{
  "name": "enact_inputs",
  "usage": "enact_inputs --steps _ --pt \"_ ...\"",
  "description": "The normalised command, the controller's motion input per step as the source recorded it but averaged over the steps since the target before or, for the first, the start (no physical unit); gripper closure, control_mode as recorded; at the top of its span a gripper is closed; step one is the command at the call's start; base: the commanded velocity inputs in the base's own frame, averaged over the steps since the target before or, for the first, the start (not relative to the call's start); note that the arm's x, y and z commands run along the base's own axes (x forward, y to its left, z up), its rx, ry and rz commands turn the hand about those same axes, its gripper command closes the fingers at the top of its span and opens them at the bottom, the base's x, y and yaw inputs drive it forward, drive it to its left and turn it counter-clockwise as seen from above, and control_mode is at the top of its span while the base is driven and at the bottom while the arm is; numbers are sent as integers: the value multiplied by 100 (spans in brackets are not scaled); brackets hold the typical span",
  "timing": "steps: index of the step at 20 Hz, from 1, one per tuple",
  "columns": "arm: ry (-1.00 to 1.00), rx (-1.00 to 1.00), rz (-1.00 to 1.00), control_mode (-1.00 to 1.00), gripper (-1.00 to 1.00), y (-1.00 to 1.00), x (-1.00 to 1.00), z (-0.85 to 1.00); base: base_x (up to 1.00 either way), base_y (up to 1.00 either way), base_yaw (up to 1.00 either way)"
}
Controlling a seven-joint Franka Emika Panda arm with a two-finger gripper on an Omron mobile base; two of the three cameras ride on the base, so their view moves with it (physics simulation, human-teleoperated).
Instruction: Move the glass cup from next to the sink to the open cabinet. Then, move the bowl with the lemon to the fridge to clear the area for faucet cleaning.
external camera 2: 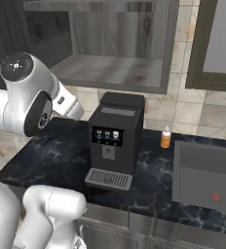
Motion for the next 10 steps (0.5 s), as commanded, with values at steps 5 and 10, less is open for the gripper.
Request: enact_inputs --steps 5,10 --pt "-20 9 -3 -100 100 -38 -6 78 0 0 0" --pt "-18 -3 0 -100 100 2 3 6 0 0 0"
